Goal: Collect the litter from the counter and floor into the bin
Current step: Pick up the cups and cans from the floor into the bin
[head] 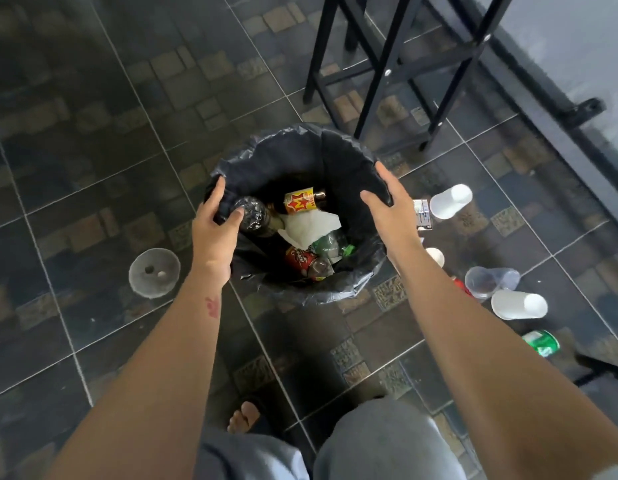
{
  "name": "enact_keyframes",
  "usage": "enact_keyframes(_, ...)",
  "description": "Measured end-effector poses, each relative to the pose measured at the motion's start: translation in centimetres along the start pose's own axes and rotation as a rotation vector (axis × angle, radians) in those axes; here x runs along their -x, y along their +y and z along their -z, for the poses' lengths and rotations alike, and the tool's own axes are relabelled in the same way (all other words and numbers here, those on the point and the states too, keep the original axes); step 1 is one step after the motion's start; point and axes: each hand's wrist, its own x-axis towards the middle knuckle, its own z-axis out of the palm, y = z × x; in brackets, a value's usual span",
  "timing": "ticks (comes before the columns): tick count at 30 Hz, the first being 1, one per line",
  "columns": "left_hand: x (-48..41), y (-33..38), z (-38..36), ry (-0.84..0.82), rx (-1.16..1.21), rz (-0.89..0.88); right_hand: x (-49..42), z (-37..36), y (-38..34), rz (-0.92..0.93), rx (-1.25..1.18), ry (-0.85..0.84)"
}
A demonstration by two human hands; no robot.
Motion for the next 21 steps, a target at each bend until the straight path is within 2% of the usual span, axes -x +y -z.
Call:
enact_keyframes(8, -7.6, -3.4, -0.5, 0.032, 0.063, -0.096, -6.4, -4.8, 2.4, 0.137, 0.043, 0.002)
enact_keyframes(11, -9.3, -3.8, -1.1, 0.043, -0.013, -0.162, -7.9, -5.3, 3.4, 0.243, 0.190, -0.002)
enact_keyframes(17, -9.9, -4.2, -1.0, 0.098, -0.556, -0.306, -8.6, -5.1, 3.8, 0.388, 0.643, -0.025)
enact_keyframes(21, -9.0, -4.0, -1.2, 0.157, -0.957, -0.355, -8.6, -4.8, 3.4, 0.380, 0.695, -0.040)
